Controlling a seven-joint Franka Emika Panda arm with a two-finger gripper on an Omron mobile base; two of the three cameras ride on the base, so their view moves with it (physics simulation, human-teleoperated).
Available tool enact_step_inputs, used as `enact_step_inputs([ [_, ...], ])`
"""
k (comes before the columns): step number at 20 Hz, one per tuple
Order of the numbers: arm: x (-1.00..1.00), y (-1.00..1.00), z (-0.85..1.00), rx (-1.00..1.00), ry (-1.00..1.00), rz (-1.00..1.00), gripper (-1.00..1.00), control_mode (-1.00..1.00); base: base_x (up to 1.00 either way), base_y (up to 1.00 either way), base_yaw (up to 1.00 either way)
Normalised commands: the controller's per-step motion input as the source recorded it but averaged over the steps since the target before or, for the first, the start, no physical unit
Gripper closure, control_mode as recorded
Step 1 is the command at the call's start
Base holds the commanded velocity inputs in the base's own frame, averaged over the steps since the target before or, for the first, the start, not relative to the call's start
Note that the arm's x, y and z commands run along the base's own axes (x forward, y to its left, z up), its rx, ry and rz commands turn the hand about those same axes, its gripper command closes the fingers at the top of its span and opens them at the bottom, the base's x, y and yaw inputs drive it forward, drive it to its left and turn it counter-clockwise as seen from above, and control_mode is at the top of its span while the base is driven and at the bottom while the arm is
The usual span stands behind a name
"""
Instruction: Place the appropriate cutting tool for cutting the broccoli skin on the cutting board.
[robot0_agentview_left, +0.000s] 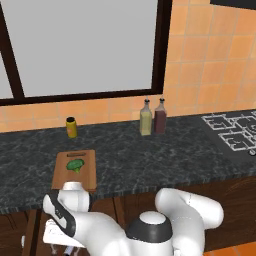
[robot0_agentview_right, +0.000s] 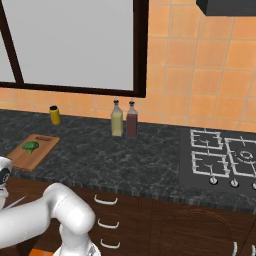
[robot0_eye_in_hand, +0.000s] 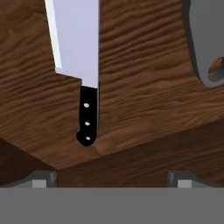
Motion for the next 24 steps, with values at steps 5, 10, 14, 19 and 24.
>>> enact_step_inputs([
  [5, 0.20, 0.10, -0.01, -0.09, -0.09, 0.00, -1.00, -1.00, 0.00, 0.00, 0.00],
  [10, 0.07, -0.06, -0.07, -0.04, -0.09, 0.04, -1.00, -1.00, 0.00, 0.00, 0.00],
  [14, 0.00, -0.17, -0.16, 0.00, -0.04, 0.04, -1.00, -1.00, 0.00, 0.00, 0.00],
  [19, 0.00, -0.07, -0.23, 0.00, -0.01, 0.01, -1.00, -1.00, 0.00, 0.00, 0.00],
  [24, 0.06, 0.12, -0.28, 0.00, -0.02, 0.00, -1.00, -1.00, 0.00, 0.00, 0.00],
])
